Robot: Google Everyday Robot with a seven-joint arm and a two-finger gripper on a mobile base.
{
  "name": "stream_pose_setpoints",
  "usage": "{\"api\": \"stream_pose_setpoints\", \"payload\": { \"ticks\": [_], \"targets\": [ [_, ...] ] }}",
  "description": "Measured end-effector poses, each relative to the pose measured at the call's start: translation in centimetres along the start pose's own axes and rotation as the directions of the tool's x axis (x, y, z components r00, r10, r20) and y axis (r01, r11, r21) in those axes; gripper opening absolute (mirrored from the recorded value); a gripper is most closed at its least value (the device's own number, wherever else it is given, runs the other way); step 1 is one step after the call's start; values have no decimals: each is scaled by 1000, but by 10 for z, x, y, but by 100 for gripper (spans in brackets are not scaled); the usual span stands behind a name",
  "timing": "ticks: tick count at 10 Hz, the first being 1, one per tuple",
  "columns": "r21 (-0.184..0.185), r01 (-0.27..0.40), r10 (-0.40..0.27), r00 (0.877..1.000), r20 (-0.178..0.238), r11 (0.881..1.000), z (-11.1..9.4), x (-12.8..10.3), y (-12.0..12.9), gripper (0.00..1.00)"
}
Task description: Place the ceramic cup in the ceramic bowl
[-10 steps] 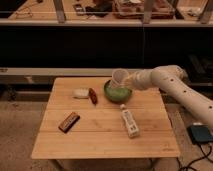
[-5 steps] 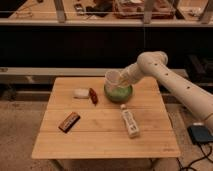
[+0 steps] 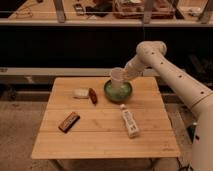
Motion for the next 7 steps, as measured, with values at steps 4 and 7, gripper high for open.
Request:
{"api": "stream_pose_setpoints", "payload": {
  "ticks": [4, 7],
  "targets": [
    [-43, -2, 3, 1000, 20, 999, 30, 3, 9, 31],
    [-55, -2, 4, 999, 47, 998, 44, -2, 10, 63]
  ]
}}
